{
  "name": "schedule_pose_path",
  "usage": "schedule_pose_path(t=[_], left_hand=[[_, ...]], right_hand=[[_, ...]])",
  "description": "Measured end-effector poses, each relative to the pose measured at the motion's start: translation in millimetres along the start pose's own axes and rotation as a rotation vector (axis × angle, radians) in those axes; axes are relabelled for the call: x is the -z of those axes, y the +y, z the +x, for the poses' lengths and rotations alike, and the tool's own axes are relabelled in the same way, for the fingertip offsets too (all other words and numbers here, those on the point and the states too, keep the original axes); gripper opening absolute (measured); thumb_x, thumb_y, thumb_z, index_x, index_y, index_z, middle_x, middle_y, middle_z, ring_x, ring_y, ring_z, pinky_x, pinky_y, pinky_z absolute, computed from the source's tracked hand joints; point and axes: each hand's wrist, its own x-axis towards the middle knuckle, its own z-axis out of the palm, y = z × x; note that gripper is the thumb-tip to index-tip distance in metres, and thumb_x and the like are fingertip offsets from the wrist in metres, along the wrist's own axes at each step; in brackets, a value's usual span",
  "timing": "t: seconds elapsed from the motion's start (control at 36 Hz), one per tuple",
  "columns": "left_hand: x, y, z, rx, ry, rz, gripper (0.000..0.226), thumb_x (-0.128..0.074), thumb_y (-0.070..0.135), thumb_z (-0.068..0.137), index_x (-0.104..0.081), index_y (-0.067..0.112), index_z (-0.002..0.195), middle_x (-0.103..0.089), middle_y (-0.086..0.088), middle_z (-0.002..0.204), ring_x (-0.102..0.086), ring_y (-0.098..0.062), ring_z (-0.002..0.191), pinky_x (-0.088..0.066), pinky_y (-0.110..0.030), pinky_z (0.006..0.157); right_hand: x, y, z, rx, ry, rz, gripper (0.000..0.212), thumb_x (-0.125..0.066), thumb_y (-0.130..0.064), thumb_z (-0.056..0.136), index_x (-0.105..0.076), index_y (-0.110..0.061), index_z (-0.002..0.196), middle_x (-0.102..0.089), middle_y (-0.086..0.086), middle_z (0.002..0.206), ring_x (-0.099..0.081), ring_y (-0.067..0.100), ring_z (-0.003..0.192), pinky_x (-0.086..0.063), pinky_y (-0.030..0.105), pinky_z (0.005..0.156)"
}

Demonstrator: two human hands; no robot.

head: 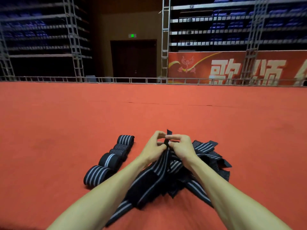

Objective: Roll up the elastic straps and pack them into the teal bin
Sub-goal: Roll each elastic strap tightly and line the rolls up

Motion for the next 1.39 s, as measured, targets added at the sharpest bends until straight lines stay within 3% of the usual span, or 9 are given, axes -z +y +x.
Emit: schedule_pose_path(t=[0.08,0.31,0.42,0.56,0.75,0.97,1.14,1.25,1.39], left_hand=[[1,17,-3,-0.045,0.018,-0.102,0.04,-0.057,-0.002,0.09,-0.048,0.022,0.122,-0.057,0.008,0.125,-0.059,-0.008,0.098,-0.051,-0.029,0.091],[3,60,-1,-0.155,0.207,-0.301,0.042,-0.057,-0.016,0.083,-0.053,0.014,0.112,-0.066,-0.014,0.118,-0.069,-0.018,0.103,-0.056,-0.044,0.093],[7,77,-3,-0.192,0.257,-0.353,0.047,-0.061,-0.008,0.088,-0.035,0.015,0.119,-0.062,-0.012,0.114,-0.069,-0.007,0.074,-0.058,-0.031,0.072],[14,93,3,-0.261,0.228,-0.253,0.035,-0.062,-0.003,0.091,-0.046,0.028,0.096,-0.066,-0.017,0.113,-0.068,-0.034,0.102,-0.057,-0.05,0.078],[12,125,9,-0.398,0.215,-0.164,0.026,-0.066,-0.008,0.086,-0.061,0.017,0.09,-0.066,0.002,0.098,-0.063,-0.004,0.101,-0.047,-0.013,0.089],[5,164,19,-0.449,0.214,-0.363,0.023,-0.062,-0.012,0.088,-0.062,0.011,0.083,-0.066,-0.004,0.092,-0.066,-0.007,0.079,-0.053,-0.021,0.074],[-5,172,14,-0.479,0.129,-0.371,0.026,-0.062,-0.01,0.089,-0.063,0.015,0.089,-0.065,-0.002,0.101,-0.065,-0.008,0.084,-0.053,-0.025,0.078],[-15,155,4,-0.458,-0.037,-0.256,0.028,-0.063,-0.005,0.087,-0.066,0.019,0.101,-0.066,0.007,0.102,-0.062,-0.02,0.099,-0.051,-0.048,0.094],[-31,130,-10,-0.5,-0.158,0.003,0.049,-0.066,-0.003,0.085,-0.058,0.028,0.122,-0.059,0.016,0.123,-0.052,-0.004,0.122,-0.037,-0.027,0.109]], right_hand=[[2,-20,-6,0.034,-0.044,0.061,0.041,-0.054,0.007,0.09,-0.075,-0.028,0.093,-0.074,0.007,0.106,-0.071,0.022,0.098,-0.059,0.043,0.086],[24,-66,-17,0.338,-0.065,-0.098,0.04,-0.059,0.011,0.084,-0.07,-0.015,0.111,-0.068,-0.005,0.106,-0.063,0.01,0.105,-0.047,0.014,0.093],[39,-73,-14,0.466,0.028,-0.265,0.033,-0.068,0.003,0.081,-0.072,-0.018,0.105,-0.061,0.002,0.111,-0.055,0.011,0.109,-0.041,0.019,0.098],[57,-86,-15,0.488,-0.007,-0.205,0.033,-0.07,0.001,0.083,-0.066,-0.03,0.093,-0.065,-0.013,0.1,-0.06,0.014,0.102,-0.048,0.03,0.094],[79,-109,-17,0.486,-0.064,0.011,0.035,-0.071,0.006,0.083,-0.071,-0.028,0.092,-0.072,-0.006,0.094,-0.067,0.016,0.078,-0.058,0.036,0.074],[101,-135,-22,0.67,0.036,0.05,0.027,-0.071,0.006,0.084,-0.072,-0.018,0.097,-0.072,-0.005,0.099,-0.066,0.002,0.092,-0.053,0.019,0.078],[118,-146,-18,0.671,0.124,-0.019,0.031,-0.077,0.002,0.08,-0.073,-0.026,0.091,-0.072,-0.012,0.093,-0.068,0.001,0.088,-0.055,0.023,0.08],[133,-153,-18,0.684,0.187,-0.104,0.03,-0.079,-0.001,0.079,-0.073,-0.025,0.097,-0.07,-0.017,0.096,-0.066,-0.005,0.093,-0.053,0.019,0.085],[153,-166,-13,0.702,0.267,-0.196,0.029,-0.081,-0.007,0.079,-0.075,-0.02,0.104,-0.069,-0.017,0.096,-0.062,-0.013,0.093,-0.046,0.009,0.088]])
